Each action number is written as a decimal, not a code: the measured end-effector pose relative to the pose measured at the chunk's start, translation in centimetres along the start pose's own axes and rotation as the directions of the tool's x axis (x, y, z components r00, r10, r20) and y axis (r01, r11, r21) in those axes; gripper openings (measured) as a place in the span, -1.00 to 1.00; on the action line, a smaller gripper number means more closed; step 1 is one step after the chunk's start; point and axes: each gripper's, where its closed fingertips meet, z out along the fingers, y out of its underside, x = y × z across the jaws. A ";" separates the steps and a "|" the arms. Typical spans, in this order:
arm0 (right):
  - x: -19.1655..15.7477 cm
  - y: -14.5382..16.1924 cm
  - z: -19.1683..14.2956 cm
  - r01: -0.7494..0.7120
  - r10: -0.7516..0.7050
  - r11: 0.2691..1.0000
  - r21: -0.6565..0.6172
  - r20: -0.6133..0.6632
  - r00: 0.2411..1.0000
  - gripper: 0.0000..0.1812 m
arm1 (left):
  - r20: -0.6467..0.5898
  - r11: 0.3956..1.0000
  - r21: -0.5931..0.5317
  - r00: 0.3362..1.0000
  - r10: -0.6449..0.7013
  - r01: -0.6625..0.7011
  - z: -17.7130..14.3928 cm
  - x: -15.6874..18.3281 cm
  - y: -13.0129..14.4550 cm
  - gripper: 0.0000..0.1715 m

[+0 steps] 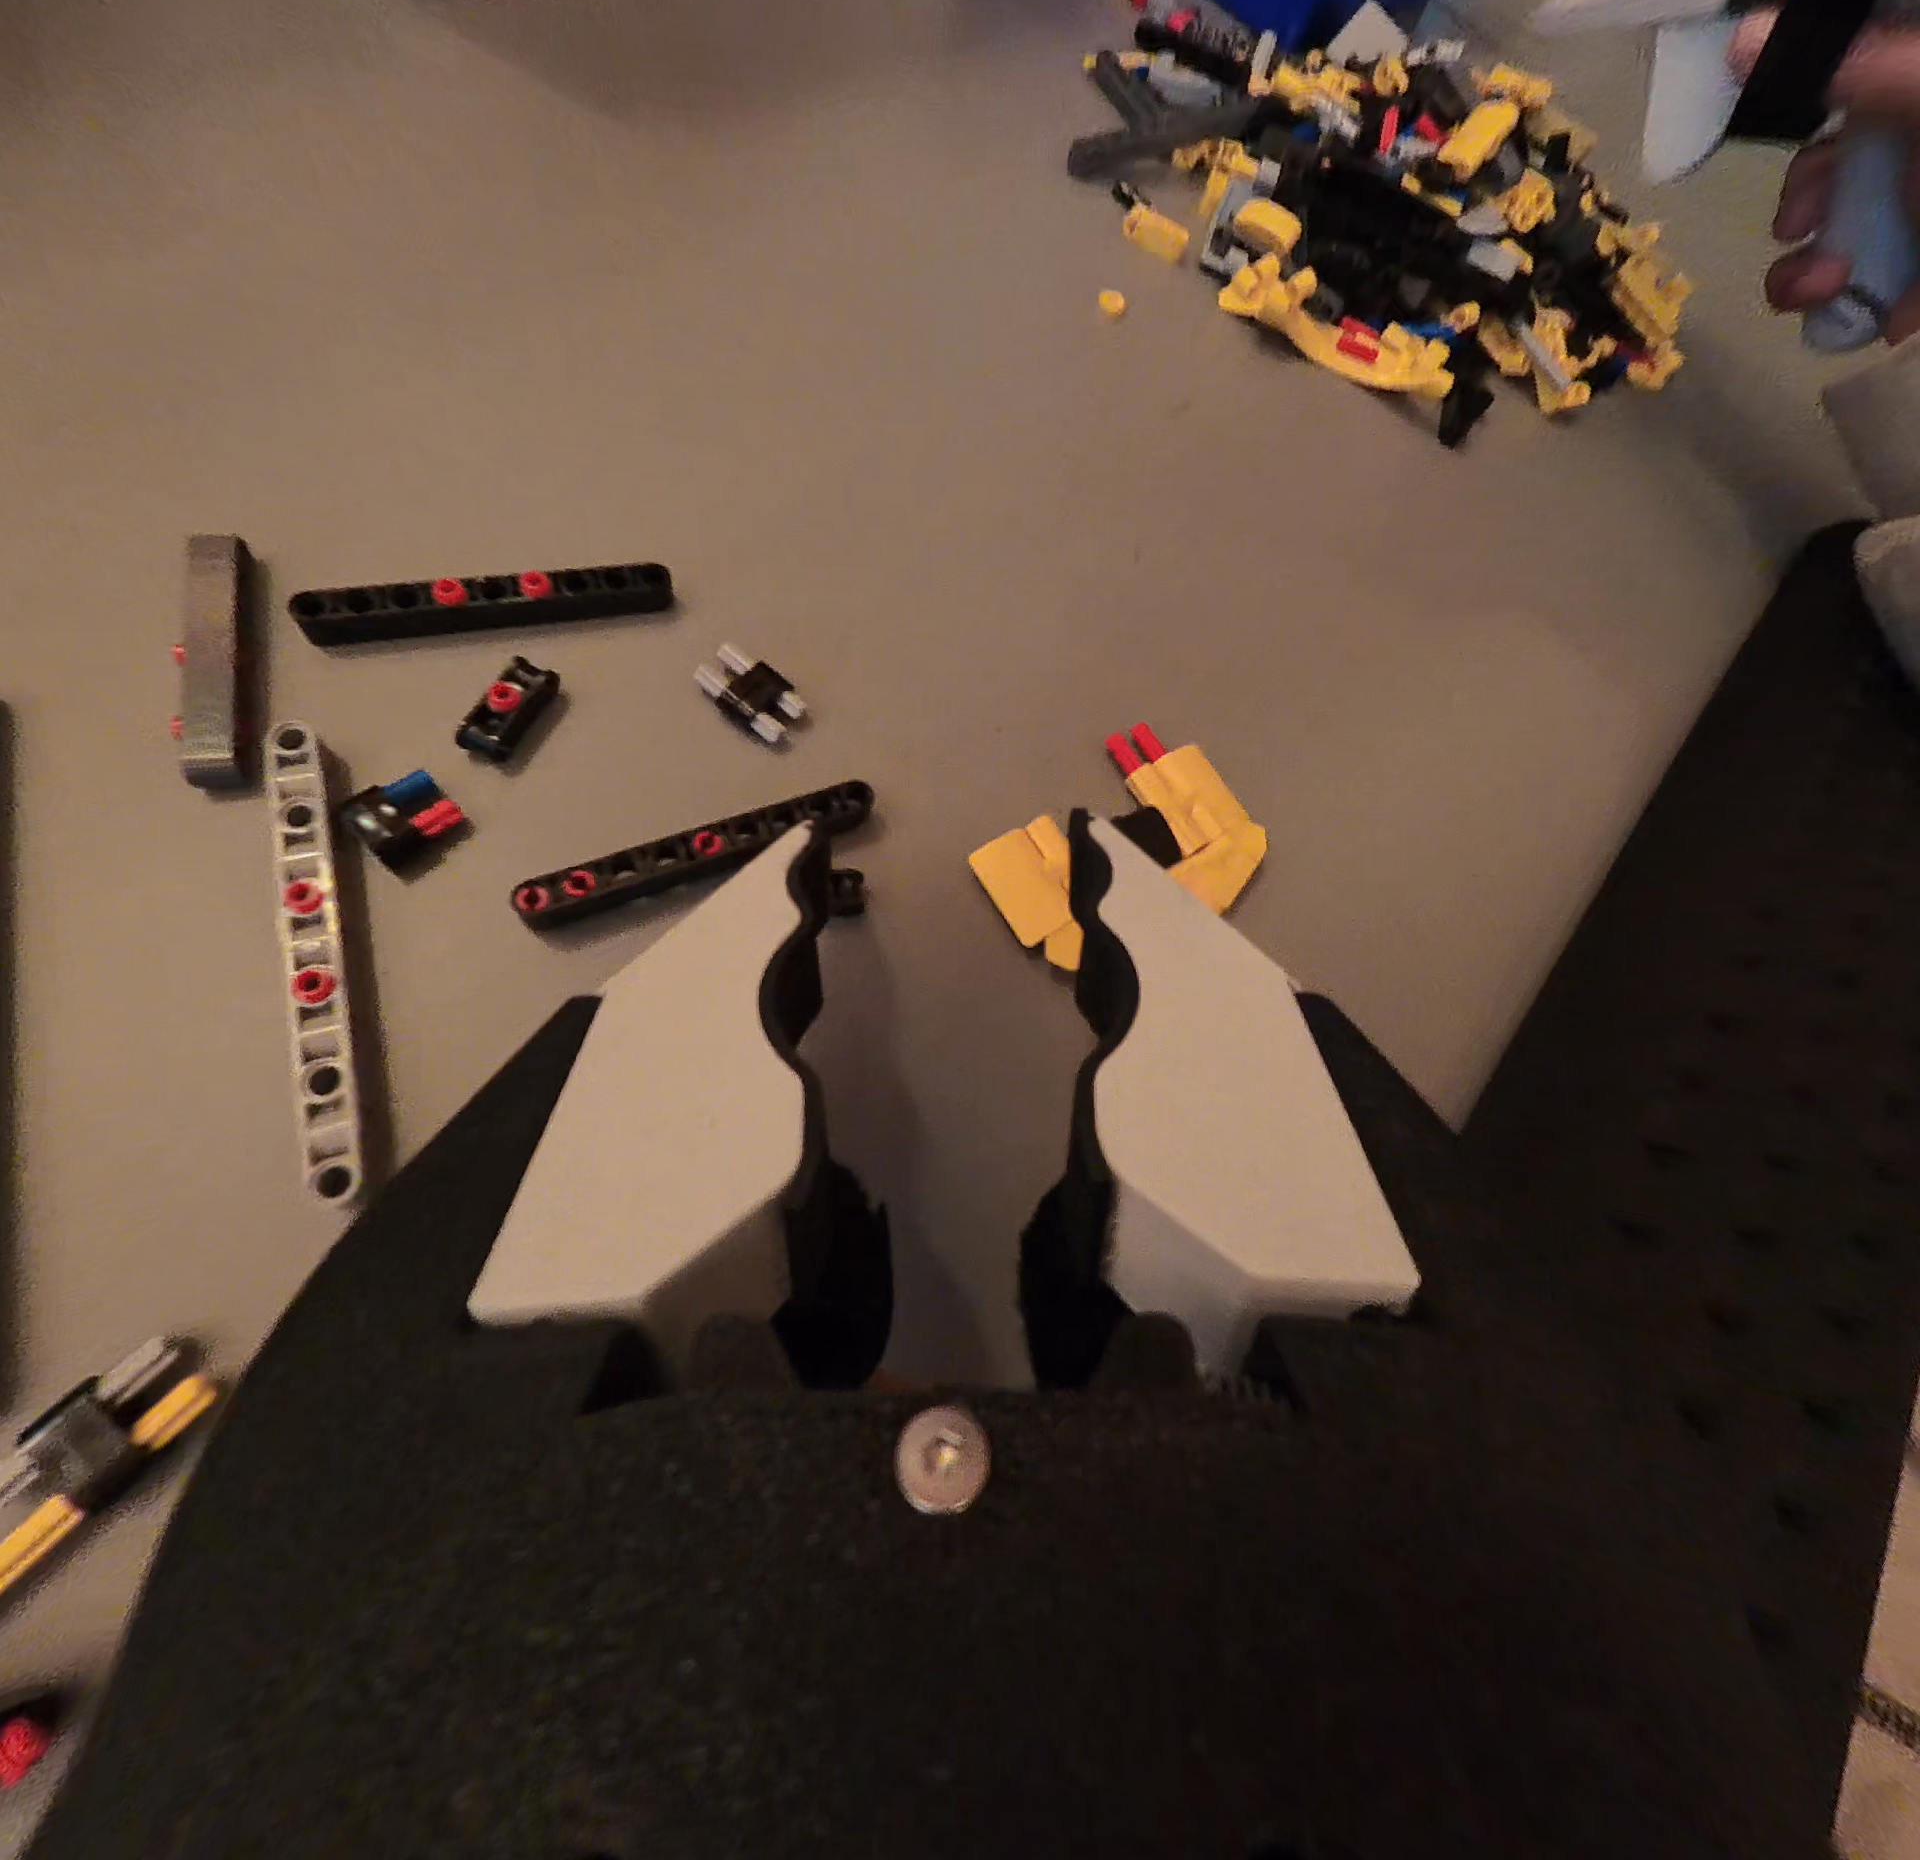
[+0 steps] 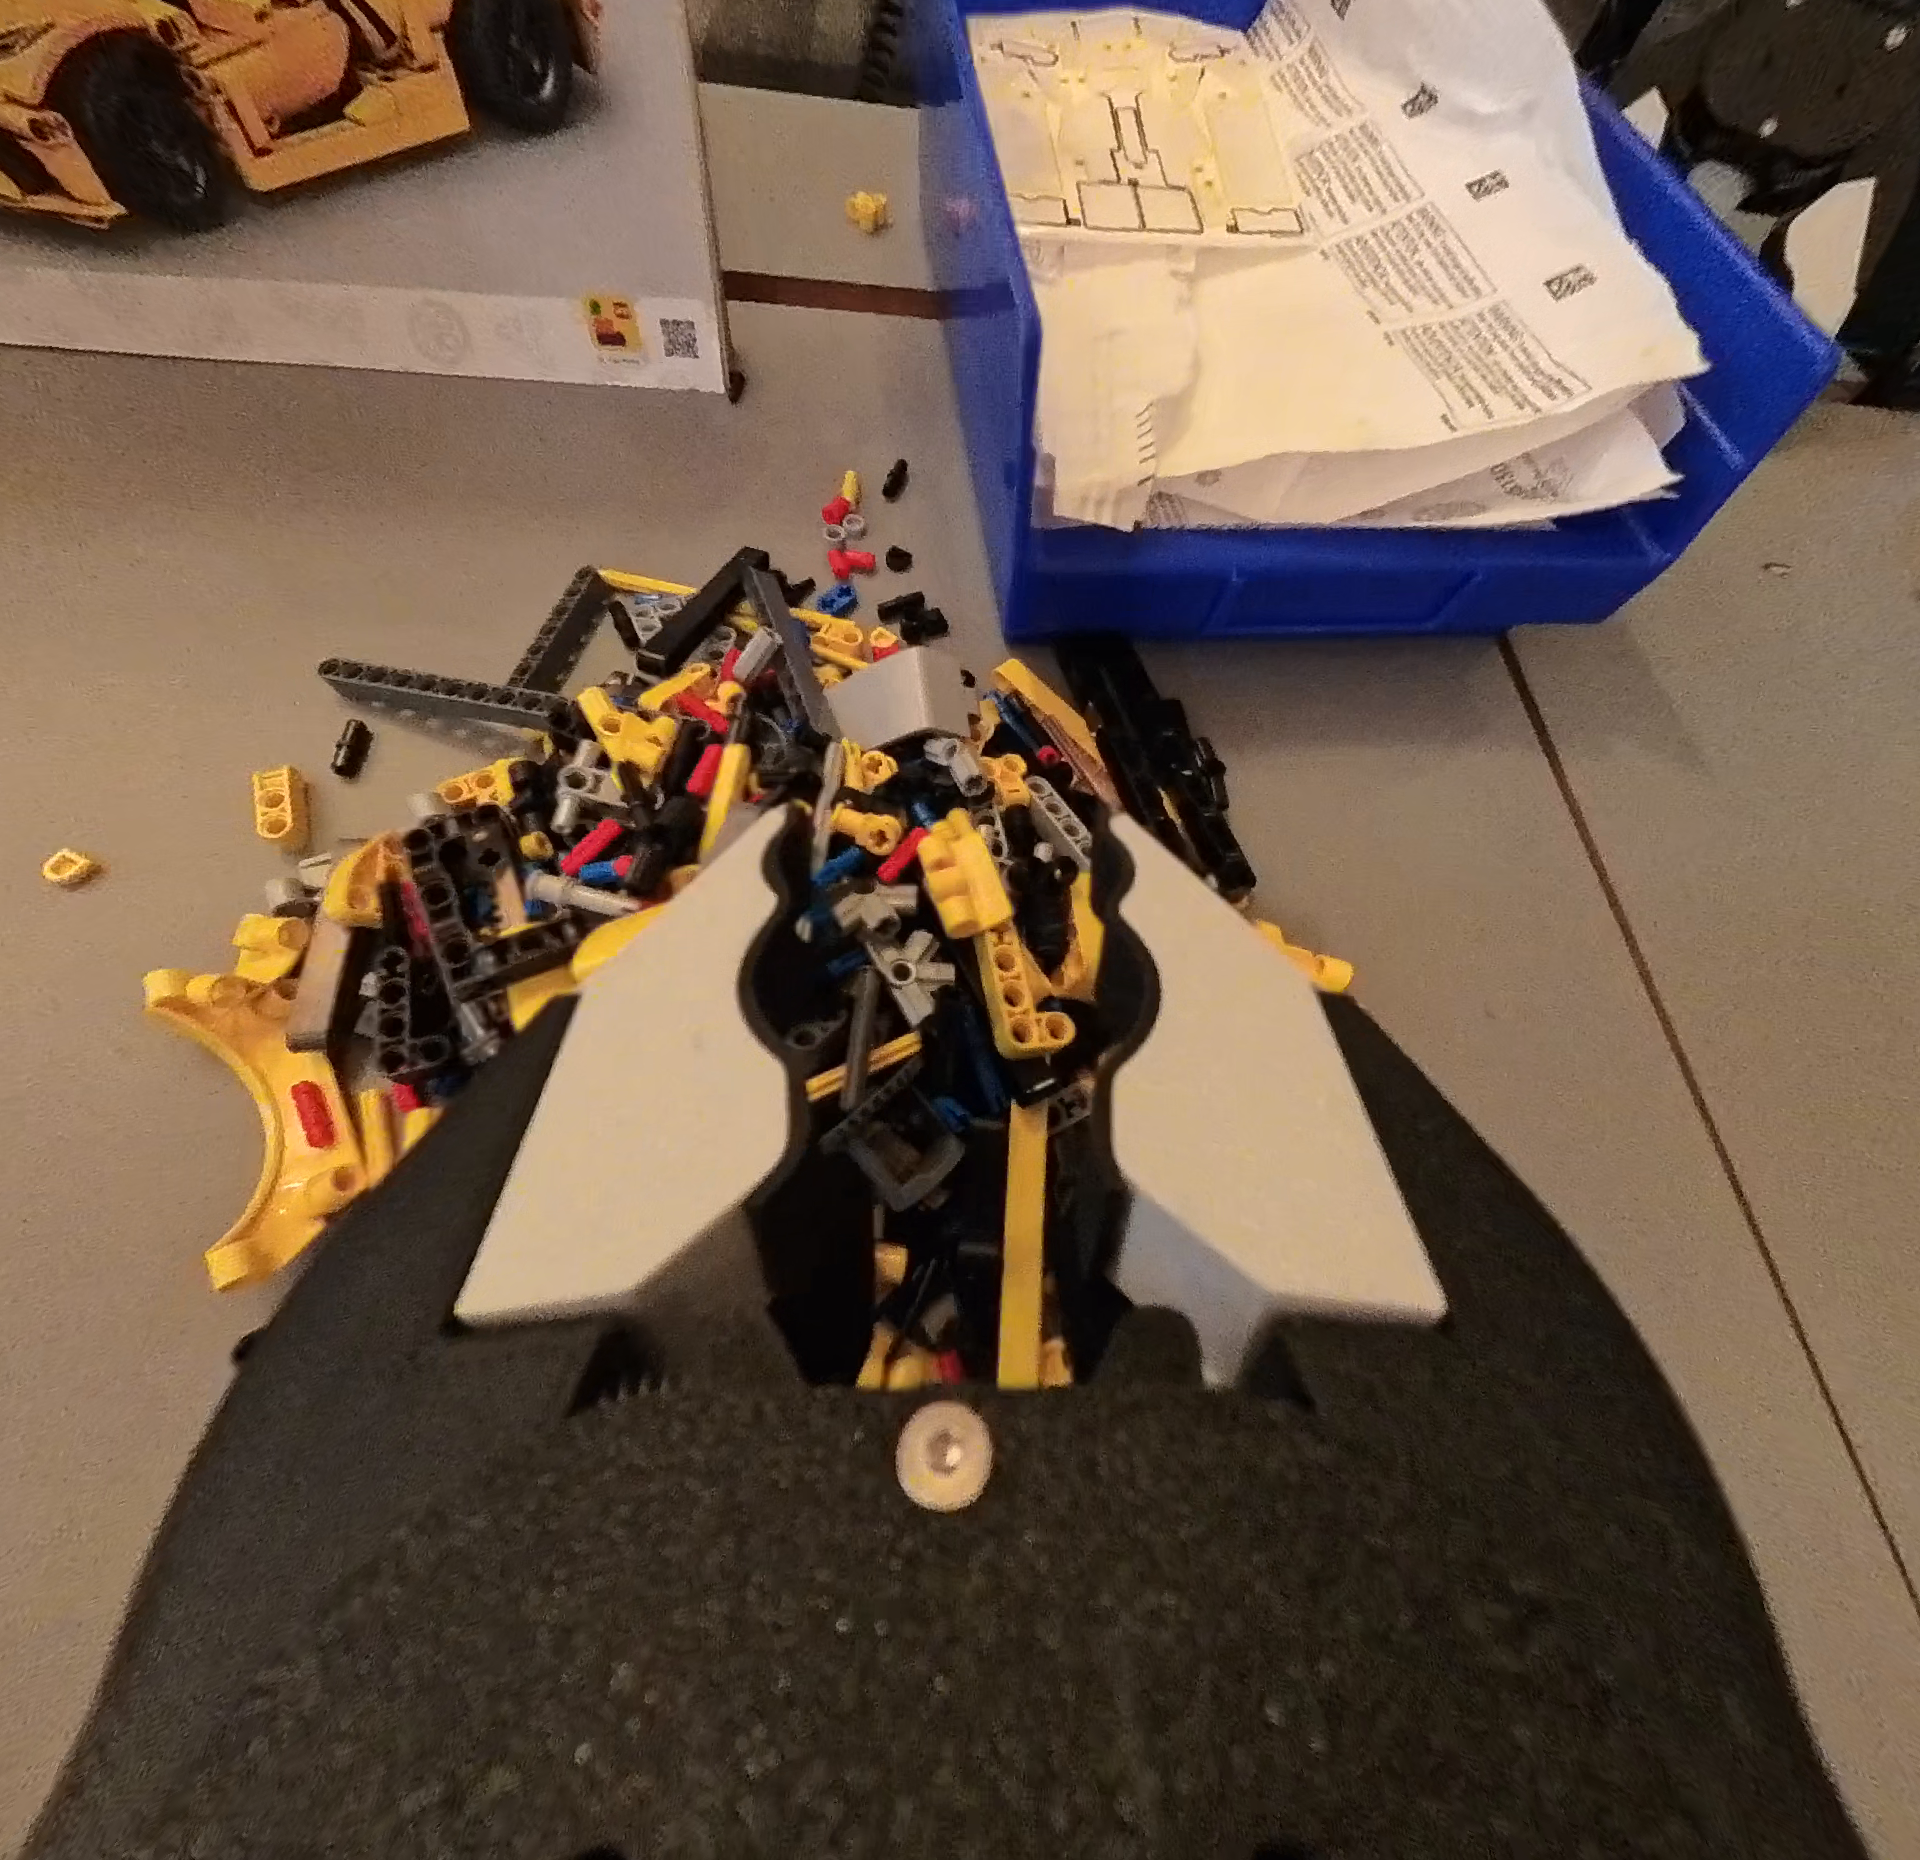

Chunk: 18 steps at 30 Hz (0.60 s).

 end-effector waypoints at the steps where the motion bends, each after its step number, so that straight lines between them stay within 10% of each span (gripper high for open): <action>1: -0.5 -0.4 -0.4 0.018 -0.018 1.000 0.011 0.003 1.000 -0.40 | -0.004 1.000 -0.026 1.000 0.011 -0.011 0.2 0.2 0.4 -0.47; 5: -9.4 -2.0 -2.6 0.169 -0.183 0.983 0.078 0.259 0.948 -0.56 | -0.009 0.991 -0.098 0.996 0.090 -0.091 1.0 1.4 1.6 -0.47; 8: -24.0 2.2 -7.3 0.309 -0.257 0.948 0.082 0.768 0.586 -0.47 | -0.017 0.981 -0.119 0.988 0.154 -0.154 1.4 2.1 1.9 -0.55; 10: -29.5 5.3 -9.1 0.398 -0.278 0.911 0.106 0.871 0.405 -0.48 | -0.040 0.976 -0.124 0.983 0.177 -0.180 1.5 2.6 2.1 -0.67; 18: -33.1 8.9 -10.9 0.439 -0.106 0.899 -0.004 0.968 0.227 -0.56 | -0.077 0.959 -0.022 0.957 0.280 -0.283 0.6 4.0 1.0 -1.00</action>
